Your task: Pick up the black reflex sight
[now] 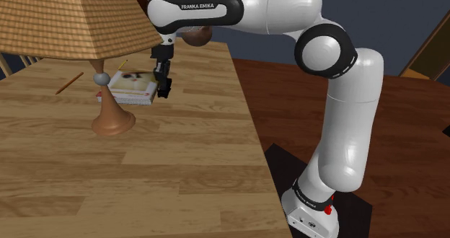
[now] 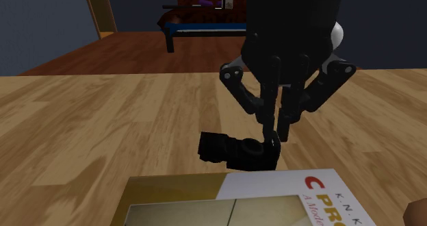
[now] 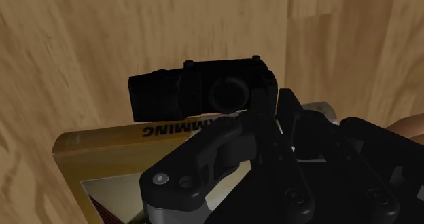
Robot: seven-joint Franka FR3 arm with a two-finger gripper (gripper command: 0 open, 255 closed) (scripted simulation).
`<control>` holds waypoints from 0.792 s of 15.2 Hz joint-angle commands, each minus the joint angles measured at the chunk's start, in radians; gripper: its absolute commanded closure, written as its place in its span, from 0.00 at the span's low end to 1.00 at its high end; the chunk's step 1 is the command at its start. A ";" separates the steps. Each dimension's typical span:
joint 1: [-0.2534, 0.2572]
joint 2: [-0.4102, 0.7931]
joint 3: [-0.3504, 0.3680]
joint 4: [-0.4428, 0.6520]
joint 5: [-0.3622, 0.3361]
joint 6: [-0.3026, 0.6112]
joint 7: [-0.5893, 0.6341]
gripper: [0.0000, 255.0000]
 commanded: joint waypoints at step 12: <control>0.024 0.025 -0.018 0.129 -0.078 -0.134 -0.007 1.00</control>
